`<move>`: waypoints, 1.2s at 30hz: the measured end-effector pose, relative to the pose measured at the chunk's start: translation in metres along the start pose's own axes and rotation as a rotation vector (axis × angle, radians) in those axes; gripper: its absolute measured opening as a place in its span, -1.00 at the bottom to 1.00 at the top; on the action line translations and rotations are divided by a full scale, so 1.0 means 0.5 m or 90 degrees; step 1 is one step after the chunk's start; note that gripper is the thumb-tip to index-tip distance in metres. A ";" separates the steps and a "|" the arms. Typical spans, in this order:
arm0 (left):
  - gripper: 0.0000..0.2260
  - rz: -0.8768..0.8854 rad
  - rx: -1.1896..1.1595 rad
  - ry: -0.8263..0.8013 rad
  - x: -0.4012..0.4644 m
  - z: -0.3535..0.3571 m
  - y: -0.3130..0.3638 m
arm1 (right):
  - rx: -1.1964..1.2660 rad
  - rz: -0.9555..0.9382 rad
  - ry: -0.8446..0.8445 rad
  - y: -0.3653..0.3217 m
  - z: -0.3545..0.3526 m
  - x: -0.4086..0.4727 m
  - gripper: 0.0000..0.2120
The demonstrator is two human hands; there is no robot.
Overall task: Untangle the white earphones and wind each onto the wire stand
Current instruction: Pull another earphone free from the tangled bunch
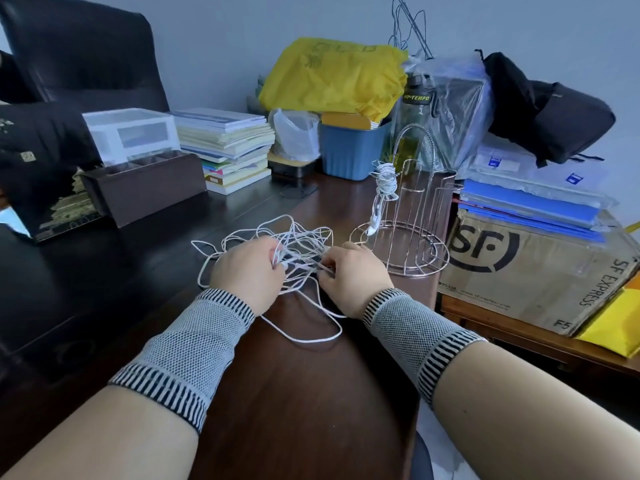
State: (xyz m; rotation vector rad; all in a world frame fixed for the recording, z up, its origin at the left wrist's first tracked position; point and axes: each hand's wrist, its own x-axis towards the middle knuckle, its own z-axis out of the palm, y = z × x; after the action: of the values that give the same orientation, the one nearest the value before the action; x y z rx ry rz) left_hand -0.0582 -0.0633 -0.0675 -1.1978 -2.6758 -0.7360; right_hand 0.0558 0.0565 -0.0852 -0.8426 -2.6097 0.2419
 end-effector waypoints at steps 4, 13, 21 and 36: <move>-0.78 -0.024 0.005 0.020 0.007 0.002 -0.012 | 0.076 0.036 0.010 0.003 -0.006 -0.002 -0.82; -0.52 -0.126 -0.036 0.030 0.011 -0.007 -0.026 | 0.368 0.152 0.101 0.028 -0.029 -0.017 -0.88; -0.67 0.170 -0.097 0.157 -0.016 -0.021 0.038 | 0.722 0.190 0.085 0.037 -0.046 -0.026 -0.81; -0.69 0.273 -0.068 0.180 -0.022 0.009 0.062 | 0.943 0.196 0.016 0.049 -0.054 -0.032 -0.76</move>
State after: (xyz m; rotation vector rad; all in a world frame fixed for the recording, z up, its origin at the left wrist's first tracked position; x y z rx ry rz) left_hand -0.0276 -0.0510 -0.0629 -1.4971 -2.0794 -0.9002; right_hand 0.0918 0.0677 -0.0722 -0.5711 -1.4940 1.8514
